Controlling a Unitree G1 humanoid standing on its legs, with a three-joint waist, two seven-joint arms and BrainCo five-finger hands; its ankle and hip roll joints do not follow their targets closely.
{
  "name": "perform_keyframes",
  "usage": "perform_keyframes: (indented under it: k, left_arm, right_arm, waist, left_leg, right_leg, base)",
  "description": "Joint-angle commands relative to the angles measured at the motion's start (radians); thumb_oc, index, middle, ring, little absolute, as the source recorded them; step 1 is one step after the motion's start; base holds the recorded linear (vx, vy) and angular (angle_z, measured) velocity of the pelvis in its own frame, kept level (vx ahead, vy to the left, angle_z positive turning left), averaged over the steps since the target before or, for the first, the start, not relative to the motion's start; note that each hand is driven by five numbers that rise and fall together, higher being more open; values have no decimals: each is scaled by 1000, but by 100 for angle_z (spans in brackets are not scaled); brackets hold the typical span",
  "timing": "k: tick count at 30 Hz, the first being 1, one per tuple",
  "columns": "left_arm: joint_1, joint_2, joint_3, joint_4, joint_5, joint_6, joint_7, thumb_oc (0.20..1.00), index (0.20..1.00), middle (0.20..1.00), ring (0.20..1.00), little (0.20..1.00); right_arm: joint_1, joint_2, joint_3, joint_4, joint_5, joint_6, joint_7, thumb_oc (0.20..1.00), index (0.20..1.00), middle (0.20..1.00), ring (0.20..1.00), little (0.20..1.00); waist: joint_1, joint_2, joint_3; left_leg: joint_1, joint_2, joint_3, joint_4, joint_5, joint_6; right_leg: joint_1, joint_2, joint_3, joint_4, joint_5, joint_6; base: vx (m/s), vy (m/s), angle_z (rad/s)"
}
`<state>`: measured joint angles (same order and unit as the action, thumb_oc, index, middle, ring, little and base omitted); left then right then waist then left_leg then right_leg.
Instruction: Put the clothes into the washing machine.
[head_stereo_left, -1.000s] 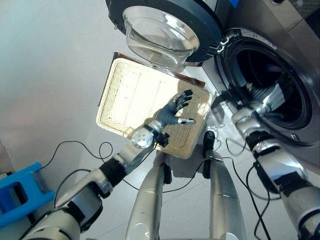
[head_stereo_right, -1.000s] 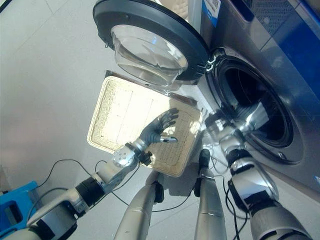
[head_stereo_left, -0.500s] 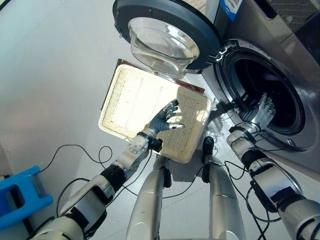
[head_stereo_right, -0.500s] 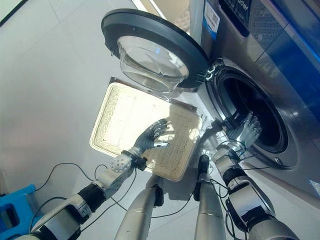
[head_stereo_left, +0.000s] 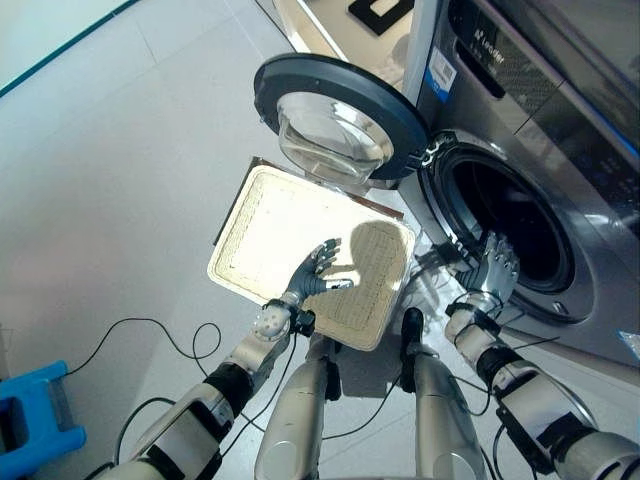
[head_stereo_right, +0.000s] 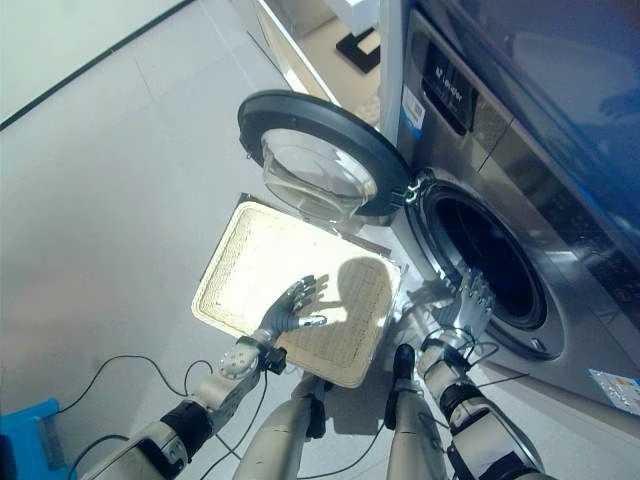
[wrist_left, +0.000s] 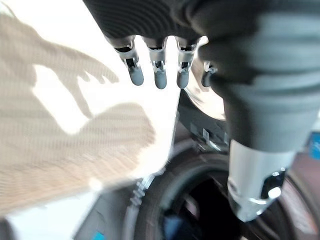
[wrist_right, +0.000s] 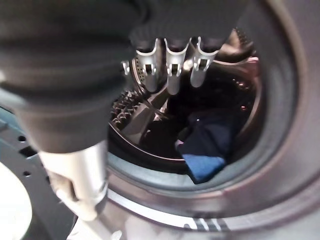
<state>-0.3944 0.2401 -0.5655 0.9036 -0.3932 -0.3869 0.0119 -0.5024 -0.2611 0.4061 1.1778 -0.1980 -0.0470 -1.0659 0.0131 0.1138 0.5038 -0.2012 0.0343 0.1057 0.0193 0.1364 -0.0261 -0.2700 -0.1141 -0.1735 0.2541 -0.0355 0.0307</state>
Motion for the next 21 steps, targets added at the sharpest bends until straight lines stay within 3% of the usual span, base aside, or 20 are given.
perform_keyframes:
  k: [1, 2, 4, 11, 21]
  left_arm:
    - [13, -7, 13, 39, 111, -75, 0, 1000, 1000, 1000, 1000, 1000]
    - [13, -7, 13, 39, 111, -75, 0, 1000, 1000, 1000, 1000, 1000]
    - [89, -11, 27, 103, 178, -78, 2, 1000, 1000, 1000, 1000, 1000]
    - [172, -36, 71, 213, 260, -75, 42, 1000, 1000, 1000, 1000, 1000]
    - [161, -70, 77, 232, 317, -107, 119, 1000, 1000, 1000, 1000, 1000]
  right_arm:
    - [27, -31, 17, -27, -17, -68, 47, 1000, 1000, 1000, 1000, 1000]
    - [27, -31, 17, -27, -17, -68, 47, 1000, 1000, 1000, 1000, 1000]
    - [121, -22, 25, -31, -36, -98, 139, 1000, 1000, 1000, 1000, 1000]
    - [232, 5, 83, -36, -124, -141, 304, 1000, 1000, 1000, 1000, 1000]
    - [244, 43, 144, -33, -167, -169, 457, 1000, 1000, 1000, 1000, 1000]
  waist:
    - [-1, -55, -86]
    - [-1, -55, -86]
    - [-3, -75, -160]
    - [-8, -112, -279]
    - [-3, -137, -340]
  left_leg:
    - [28, -49, 3, 83, -138, -12]
    - [28, -49, 3, 83, -138, -12]
    - [117, -45, 5, 29, -136, -13]
    - [224, -36, -3, -53, -122, -8]
    - [259, -37, -29, -107, -111, -7]
  right_leg:
    - [60, -3, -34, -37, 21, 72]
    - [60, -3, -34, -37, 21, 72]
    - [158, 9, -20, -106, 27, 75]
    - [264, 30, 19, -196, 52, 74]
    - [318, 48, 52, -310, 108, 71]
  base:
    - [166, -1, -2]
    - [254, -12, -1]
    - [300, -25, 1]
    - [182, -15, -4]
    - [30, -14, -2]
